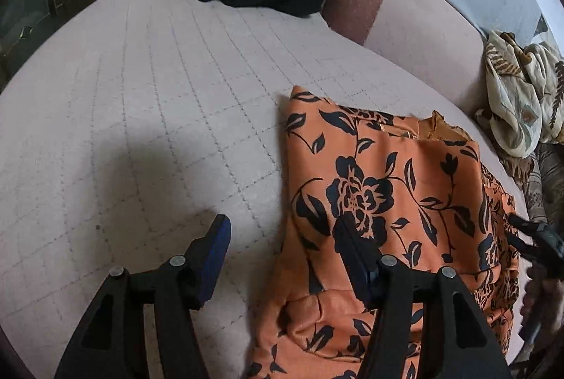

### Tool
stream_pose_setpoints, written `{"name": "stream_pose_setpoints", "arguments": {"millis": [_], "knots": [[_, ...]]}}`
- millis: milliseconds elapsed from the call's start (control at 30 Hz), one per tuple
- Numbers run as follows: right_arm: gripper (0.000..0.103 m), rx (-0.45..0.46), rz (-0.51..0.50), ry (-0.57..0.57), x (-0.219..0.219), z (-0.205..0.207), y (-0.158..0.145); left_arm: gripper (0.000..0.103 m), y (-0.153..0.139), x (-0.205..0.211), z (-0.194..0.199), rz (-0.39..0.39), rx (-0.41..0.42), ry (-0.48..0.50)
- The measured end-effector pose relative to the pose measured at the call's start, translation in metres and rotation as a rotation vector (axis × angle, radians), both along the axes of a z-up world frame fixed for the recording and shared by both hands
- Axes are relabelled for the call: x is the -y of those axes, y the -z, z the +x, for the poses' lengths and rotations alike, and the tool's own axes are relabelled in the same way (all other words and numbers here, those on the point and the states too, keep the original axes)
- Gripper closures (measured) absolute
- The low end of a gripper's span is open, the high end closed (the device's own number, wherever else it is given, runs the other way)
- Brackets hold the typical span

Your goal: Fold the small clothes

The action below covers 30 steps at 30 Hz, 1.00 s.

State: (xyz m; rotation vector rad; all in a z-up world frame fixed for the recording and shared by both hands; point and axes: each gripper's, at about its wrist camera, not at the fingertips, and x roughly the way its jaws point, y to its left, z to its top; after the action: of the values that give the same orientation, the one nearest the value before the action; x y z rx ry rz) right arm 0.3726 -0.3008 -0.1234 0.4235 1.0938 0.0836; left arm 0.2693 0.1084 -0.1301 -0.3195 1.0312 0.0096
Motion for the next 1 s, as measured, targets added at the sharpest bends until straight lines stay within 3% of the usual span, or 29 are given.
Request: {"name": "stream_pose_setpoints", "arguments": {"millis": [33,67,167,233,300,433,500,533,567,667,700,733,800,867,933,967,1000], "knots": [[0.044,0.001,-0.045,-0.042,-0.011,0.002,0.000,0.041,0.000,0.002,0.002,-0.003,-0.004,0.003],[0.095,-0.013,-0.096,-0.090,-0.022,0.004,0.000,0.041,0.001,-0.003,0.000,-0.006,-0.008,0.008],[0.094,0.044,-0.158,-0.105,-0.028,-0.007,-0.027,0.041,0.004,-0.004,0.006,-0.001,0.001,0.016],[0.094,0.152,-0.231,-0.037,-0.018,-0.029,-0.061,0.041,0.006,-0.005,0.005,0.009,0.011,0.027],[0.092,0.181,-0.281,0.033,-0.003,-0.044,-0.068,0.041,0.008,-0.006,0.005,0.005,0.021,0.030],[0.080,-0.073,-0.231,0.020,0.019,-0.044,0.003,0.041,0.003,-0.006,0.007,0.001,0.013,0.021],[0.061,-0.010,-0.215,0.060,0.025,-0.056,-0.006,0.041,-0.002,-0.007,0.009,-0.011,0.019,0.016],[0.033,0.000,-0.207,0.082,0.028,-0.059,-0.011,0.041,-0.004,-0.007,0.012,-0.005,0.023,0.021],[0.027,0.048,-0.187,0.114,0.031,-0.065,-0.023,0.041,-0.005,-0.006,0.016,0.002,0.025,0.024],[0.027,0.168,-0.169,0.123,0.026,-0.075,-0.056,0.041,-0.004,-0.001,0.029,-0.002,0.020,0.048],[0.027,0.206,-0.149,0.100,0.020,-0.075,-0.065,0.043,0.000,0.001,0.035,-0.010,0.000,0.064],[0.026,0.220,-0.135,0.079,0.015,-0.073,-0.067,0.071,0.008,0.002,0.042,-0.019,-0.048,0.077],[0.026,0.203,-0.135,0.007,-0.004,-0.069,-0.063,0.092,0.008,0.000,0.048,-0.037,-0.068,0.096],[0.026,0.167,-0.150,-0.034,-0.017,-0.065,-0.050,0.093,-0.007,-0.002,0.054,-0.036,-0.071,0.146],[0.026,0.157,-0.134,-0.050,-0.018,-0.068,-0.039,0.093,-0.024,-0.001,0.053,0.020,-0.010,0.204],[0.026,0.157,-0.127,-0.050,-0.018,-0.071,-0.034,0.093,-0.021,-0.001,0.055,0.051,-0.004,0.223],[0.026,0.148,-0.123,-0.051,-0.020,-0.071,-0.028,0.093,-0.005,-0.002,0.060,0.082,-0.054,0.223]]}}
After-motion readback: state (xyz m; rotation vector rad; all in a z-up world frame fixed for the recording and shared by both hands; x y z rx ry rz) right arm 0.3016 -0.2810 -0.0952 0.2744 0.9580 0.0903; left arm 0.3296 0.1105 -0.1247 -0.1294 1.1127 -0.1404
